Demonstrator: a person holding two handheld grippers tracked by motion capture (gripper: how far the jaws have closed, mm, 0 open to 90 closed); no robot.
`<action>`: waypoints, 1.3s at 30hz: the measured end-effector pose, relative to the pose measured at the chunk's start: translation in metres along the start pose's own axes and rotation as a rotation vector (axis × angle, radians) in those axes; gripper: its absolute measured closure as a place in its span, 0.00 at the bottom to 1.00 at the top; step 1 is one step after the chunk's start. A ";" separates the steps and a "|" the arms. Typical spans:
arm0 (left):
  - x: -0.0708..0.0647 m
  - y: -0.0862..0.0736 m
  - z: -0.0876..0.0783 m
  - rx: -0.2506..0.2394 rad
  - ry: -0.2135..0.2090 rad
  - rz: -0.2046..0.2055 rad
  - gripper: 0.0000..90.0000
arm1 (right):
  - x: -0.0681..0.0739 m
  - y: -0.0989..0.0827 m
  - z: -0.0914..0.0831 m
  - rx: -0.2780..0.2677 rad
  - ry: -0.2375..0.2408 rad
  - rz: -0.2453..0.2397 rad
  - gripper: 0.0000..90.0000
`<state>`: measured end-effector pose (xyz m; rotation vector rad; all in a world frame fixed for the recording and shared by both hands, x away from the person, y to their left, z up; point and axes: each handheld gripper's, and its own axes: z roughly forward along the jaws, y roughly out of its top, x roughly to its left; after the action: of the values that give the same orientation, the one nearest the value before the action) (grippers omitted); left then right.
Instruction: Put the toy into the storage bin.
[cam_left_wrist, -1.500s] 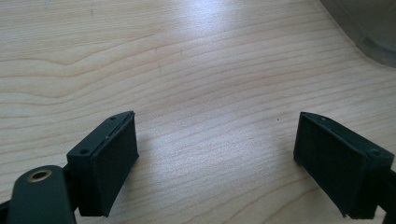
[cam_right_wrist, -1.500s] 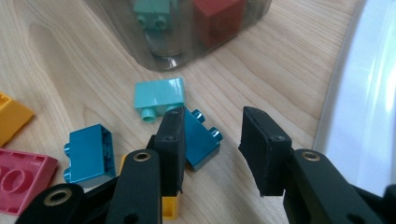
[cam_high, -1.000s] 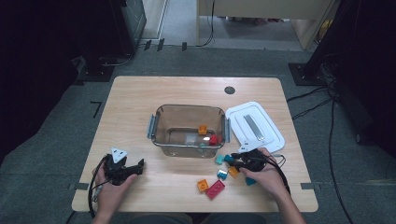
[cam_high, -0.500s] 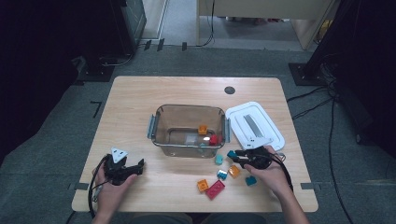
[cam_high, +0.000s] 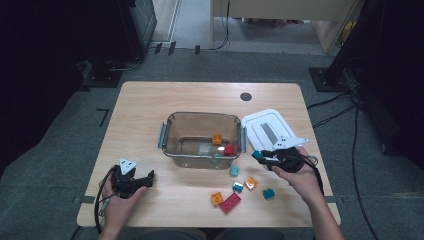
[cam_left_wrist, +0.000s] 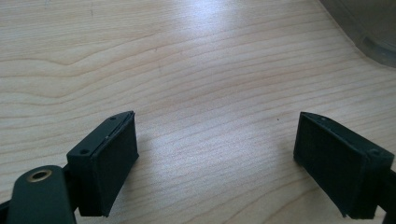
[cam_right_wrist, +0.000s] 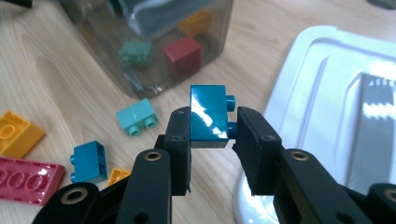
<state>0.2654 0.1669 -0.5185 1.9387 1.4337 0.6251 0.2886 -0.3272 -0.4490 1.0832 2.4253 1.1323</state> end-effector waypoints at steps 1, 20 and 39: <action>0.000 0.000 0.000 0.000 0.000 0.000 0.15 | -0.001 0.002 -0.002 -0.003 -0.002 0.000 0.75; 0.000 0.000 0.000 -0.002 0.000 -0.002 0.15 | -0.008 0.045 -0.027 -0.026 -0.016 -0.012 0.75; 0.000 0.000 0.000 -0.002 0.001 0.000 0.15 | 0.006 0.087 -0.027 -0.051 0.018 -0.062 0.75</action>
<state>0.2656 0.1669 -0.5187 1.9368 1.4332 0.6269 0.3164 -0.3016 -0.3658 0.9801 2.4122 1.1822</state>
